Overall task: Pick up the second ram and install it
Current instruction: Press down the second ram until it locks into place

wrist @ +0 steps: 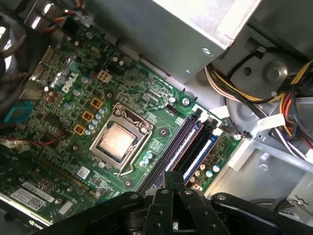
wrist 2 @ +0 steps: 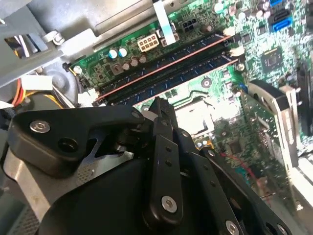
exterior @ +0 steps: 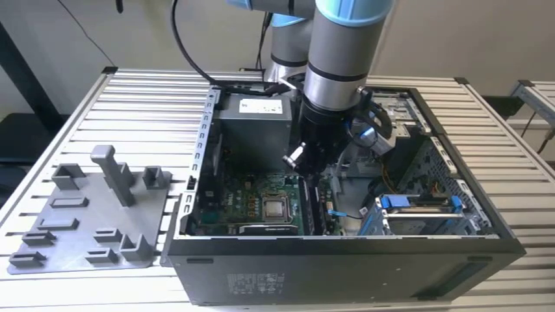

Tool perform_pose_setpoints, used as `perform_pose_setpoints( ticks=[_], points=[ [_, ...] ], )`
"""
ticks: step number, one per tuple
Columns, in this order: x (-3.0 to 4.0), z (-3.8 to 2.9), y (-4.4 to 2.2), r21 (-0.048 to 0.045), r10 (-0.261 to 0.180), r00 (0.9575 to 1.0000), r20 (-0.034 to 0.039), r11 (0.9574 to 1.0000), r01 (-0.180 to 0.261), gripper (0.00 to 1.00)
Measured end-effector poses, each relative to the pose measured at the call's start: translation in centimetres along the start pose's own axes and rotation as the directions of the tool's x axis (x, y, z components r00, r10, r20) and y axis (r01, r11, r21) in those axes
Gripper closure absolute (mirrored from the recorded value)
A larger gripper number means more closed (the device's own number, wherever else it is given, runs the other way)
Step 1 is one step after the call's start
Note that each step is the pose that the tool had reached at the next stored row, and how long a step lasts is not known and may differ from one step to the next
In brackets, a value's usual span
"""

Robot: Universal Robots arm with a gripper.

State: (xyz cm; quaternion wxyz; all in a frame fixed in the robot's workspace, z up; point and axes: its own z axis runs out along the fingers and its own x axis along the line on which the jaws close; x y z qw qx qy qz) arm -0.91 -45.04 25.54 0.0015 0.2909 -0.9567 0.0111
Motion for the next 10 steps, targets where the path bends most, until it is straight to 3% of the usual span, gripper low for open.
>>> perform_pose_setpoints(
  ticks=[5,10],
  points=[
    [0.00,0.00,0.00,0.0025,-0.090,0.9960,0.0006,0.9960,0.090,0.89],
    [0.00,0.04,0.00,0.0036,-0.180,0.9837,0.0024,0.9837,0.180,0.89]
  ],
)
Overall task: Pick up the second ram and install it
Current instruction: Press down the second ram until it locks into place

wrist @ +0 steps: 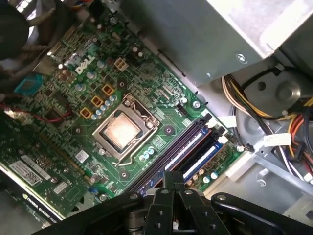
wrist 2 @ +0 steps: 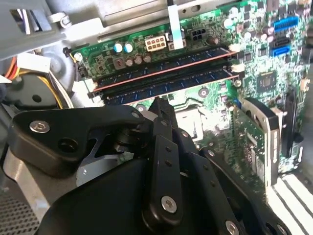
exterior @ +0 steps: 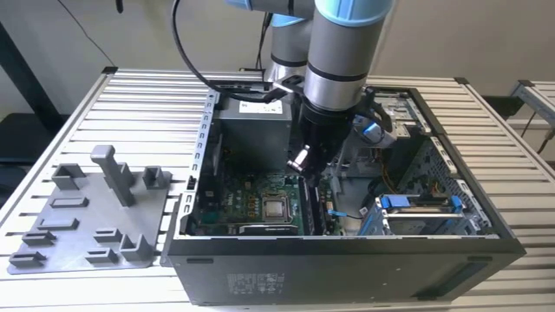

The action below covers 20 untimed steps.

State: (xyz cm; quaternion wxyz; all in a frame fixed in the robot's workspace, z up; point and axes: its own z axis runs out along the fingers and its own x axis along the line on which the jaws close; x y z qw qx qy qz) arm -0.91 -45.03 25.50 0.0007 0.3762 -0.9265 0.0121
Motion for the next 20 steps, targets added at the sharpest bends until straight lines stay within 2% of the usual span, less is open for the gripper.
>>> perform_pose_setpoints(
  ticks=[2,5,7,10,12,15,17,20],
  points=[
    [0.00,0.02,0.00,0.0004,-0.036,0.9993,0.0008,0.9993,0.036,0.89],
    [0.00,0.06,0.00,0.0010,-0.091,0.9958,0.0021,0.9958,0.091,0.89],
    [0.00,0.10,0.00,0.0014,-0.127,0.9919,0.0028,0.9919,0.127,0.89],
    [0.00,0.15,0.00,0.0022,-0.181,0.9834,0.0039,0.9834,0.181,0.89],
    [0.00,0.20,0.01,0.0027,-0.217,0.9762,0.0047,0.9762,0.217,0.89],
    [0.00,0.29,0.01,0.0036,-0.270,0.9629,0.0056,0.9629,0.270,0.89],
    [0.00,0.35,0.01,0.0042,-0.305,0.9523,0.0062,0.9524,0.305,0.89],
    [0.00,0.46,0.01,0.0051,-0.356,0.9343,0.0072,0.9344,0.356,0.89]
  ],
)
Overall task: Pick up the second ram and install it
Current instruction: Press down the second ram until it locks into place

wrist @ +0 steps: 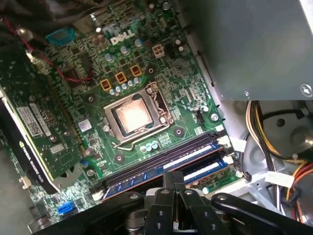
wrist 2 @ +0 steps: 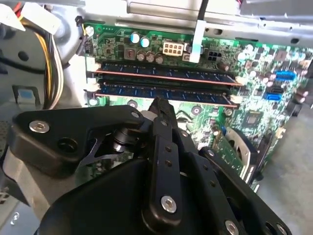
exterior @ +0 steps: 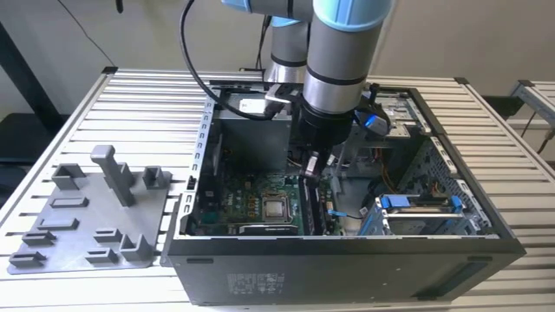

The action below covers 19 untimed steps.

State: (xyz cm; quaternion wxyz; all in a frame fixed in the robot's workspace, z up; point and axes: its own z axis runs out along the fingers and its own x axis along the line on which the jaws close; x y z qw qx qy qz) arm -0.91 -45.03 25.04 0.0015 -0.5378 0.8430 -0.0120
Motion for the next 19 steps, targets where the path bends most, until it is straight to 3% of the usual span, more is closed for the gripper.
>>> perform_pose_setpoints(
  ticks=[5,9,14,19],
  points=[
    [0.00,0.13,0.00,0.0010,-0.090,0.9960,0.0018,0.9960,0.090,0.89],
    [0.00,0.25,0.01,0.0019,-0.162,0.9867,0.0033,0.9867,0.162,0.89],
    [0.00,0.35,0.01,0.0032,-0.247,0.9690,0.0048,0.9690,0.247,0.89],
    [0.00,0.45,0.01,0.0046,-0.326,0.9452,0.0065,0.9452,0.326,0.89]
  ],
)
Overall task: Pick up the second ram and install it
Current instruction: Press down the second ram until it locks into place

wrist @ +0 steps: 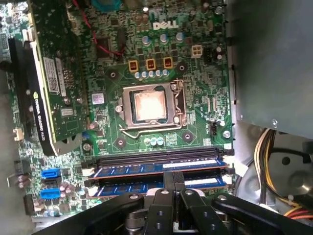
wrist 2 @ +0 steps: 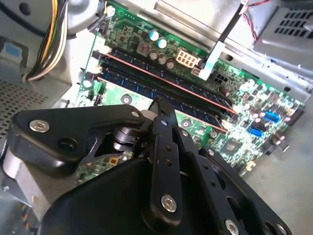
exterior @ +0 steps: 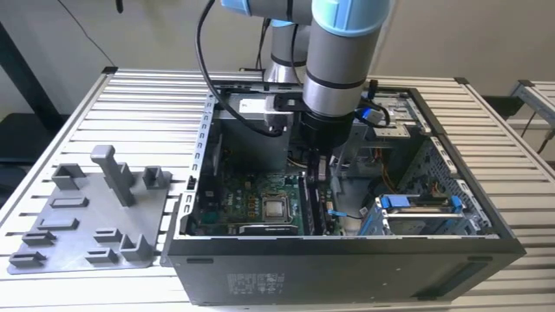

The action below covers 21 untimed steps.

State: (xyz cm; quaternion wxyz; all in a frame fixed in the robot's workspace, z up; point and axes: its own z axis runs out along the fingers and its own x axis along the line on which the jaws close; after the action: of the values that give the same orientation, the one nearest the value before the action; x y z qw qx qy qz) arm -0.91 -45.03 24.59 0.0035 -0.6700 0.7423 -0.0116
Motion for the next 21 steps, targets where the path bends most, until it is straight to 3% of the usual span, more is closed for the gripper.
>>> perform_pose_setpoints(
  ticks=[9,21],
  points=[
    [0.38,0.06,0.07,-0.0017,-0.019,0.9998,-0.0018,0.9998,0.019,0.89],
    [0.56,2.14,0.09,-0.0034,-0.019,0.9998,-0.0025,0.9998,0.019,0.89]
  ],
)
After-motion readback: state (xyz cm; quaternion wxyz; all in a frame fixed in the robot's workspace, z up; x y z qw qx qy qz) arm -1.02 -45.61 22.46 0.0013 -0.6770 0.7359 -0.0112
